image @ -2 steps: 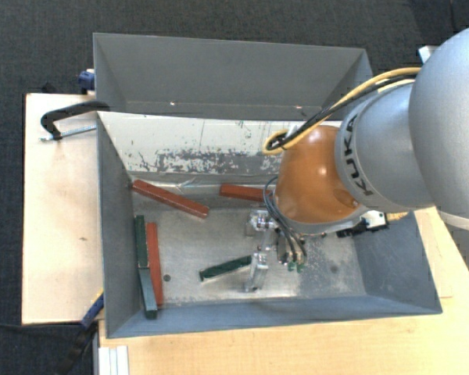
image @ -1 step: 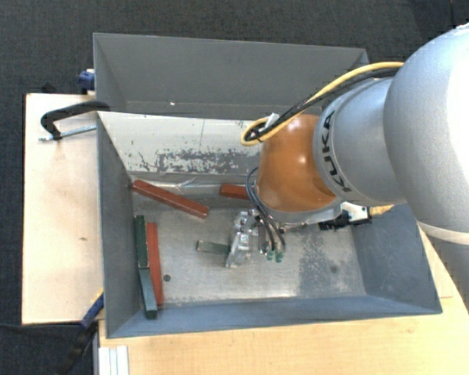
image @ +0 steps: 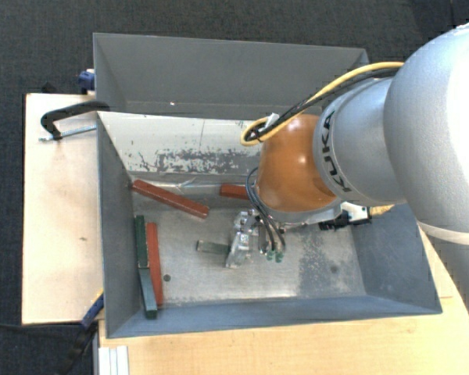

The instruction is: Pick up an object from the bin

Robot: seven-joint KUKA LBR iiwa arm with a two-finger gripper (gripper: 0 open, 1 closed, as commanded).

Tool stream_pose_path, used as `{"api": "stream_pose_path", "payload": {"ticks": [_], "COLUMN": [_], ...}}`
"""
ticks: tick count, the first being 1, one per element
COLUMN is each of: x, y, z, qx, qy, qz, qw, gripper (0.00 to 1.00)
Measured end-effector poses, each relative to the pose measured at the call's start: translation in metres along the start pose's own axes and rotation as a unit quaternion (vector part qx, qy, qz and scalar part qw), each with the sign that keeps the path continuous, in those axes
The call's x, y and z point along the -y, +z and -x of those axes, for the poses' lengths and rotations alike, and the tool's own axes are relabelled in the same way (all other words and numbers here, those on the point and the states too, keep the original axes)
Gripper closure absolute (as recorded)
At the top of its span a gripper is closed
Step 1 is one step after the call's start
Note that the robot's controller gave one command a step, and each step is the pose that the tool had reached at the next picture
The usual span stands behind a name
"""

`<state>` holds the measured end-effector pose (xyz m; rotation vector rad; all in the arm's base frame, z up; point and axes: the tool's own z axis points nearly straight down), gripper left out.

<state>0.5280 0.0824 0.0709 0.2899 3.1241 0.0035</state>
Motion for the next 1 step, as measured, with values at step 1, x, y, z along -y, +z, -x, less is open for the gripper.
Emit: {"api": "stream_pose_path", "payload": {"ticks": [1], "x": [-0.0328], "y": [-0.2109], "z": [-0.0021], "qx": [0.0017], "qy": [-0.017], "qz": [0.001], "qw": [0.9999], "gripper": [1.00]}}
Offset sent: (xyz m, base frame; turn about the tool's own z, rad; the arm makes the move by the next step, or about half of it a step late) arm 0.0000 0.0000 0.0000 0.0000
